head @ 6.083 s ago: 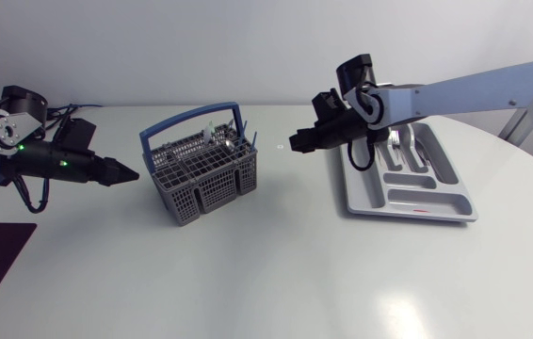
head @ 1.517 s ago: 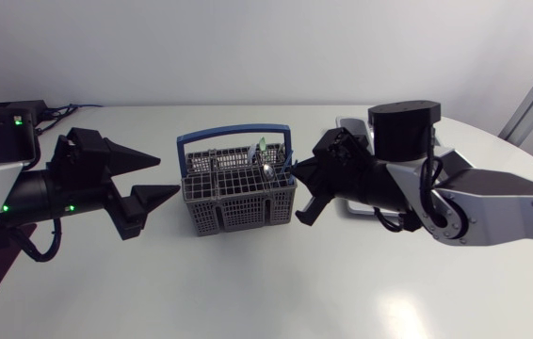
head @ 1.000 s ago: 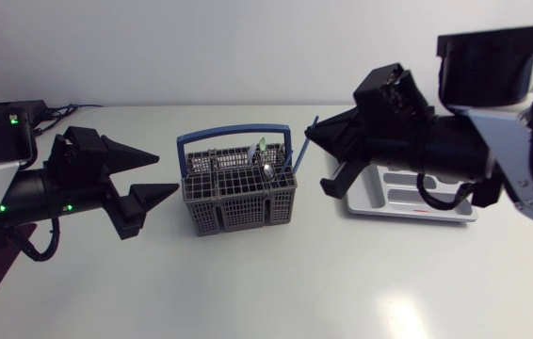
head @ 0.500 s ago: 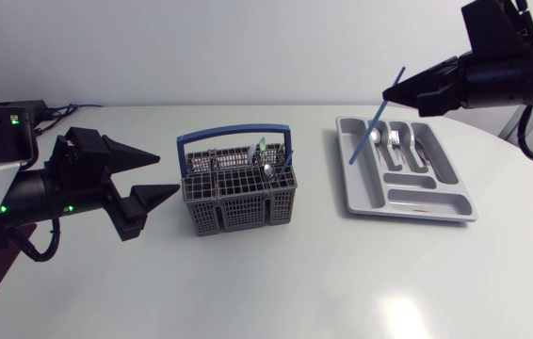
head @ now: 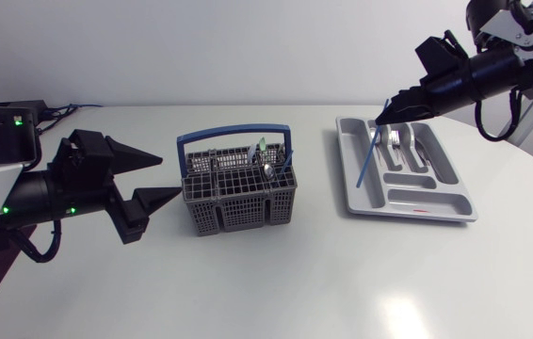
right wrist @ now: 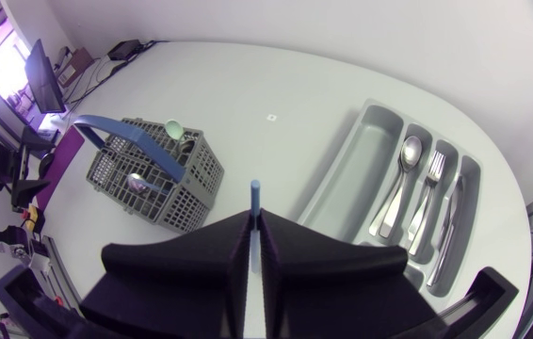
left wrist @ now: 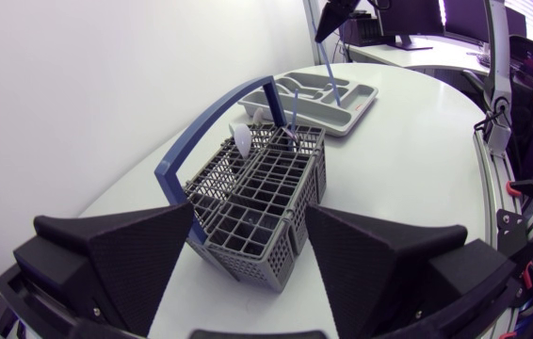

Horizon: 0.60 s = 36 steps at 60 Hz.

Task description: Unload the cutlery basket into the drawer organizer.

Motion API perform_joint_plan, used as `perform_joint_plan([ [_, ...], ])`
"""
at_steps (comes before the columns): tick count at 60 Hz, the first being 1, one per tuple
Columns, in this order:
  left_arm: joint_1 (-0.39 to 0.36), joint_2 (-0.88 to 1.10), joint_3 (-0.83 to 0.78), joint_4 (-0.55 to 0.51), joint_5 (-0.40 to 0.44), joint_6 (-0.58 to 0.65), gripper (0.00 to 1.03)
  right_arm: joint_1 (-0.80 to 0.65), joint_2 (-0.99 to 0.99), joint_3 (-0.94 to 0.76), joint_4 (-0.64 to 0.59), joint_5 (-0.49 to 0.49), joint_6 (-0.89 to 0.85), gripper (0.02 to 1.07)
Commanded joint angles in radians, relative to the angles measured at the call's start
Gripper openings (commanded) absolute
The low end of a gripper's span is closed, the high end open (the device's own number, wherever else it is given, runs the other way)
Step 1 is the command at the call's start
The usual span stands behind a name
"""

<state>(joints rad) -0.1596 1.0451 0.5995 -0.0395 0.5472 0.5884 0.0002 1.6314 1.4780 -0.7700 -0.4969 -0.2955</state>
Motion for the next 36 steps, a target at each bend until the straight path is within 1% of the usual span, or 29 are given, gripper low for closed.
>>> perform_joint_plan([
  [1, -0.006, -0.016, -0.026, -0.005, -0.003, 0.034, 0.95, -0.012, 0.077, 0.073, -0.052, 0.001, 0.007, 0.08],
  [18, -0.009, -0.011, -0.027, -0.005, -0.003, 0.051, 0.95, -0.028, 0.268, 0.257, -0.170, 0.047, 0.006, 0.08],
  [36, -0.012, -0.011, -0.032, -0.007, -0.003, 0.057, 0.96, -0.060, 0.496, 0.507, -0.365, 0.050, 0.001, 0.08],
])
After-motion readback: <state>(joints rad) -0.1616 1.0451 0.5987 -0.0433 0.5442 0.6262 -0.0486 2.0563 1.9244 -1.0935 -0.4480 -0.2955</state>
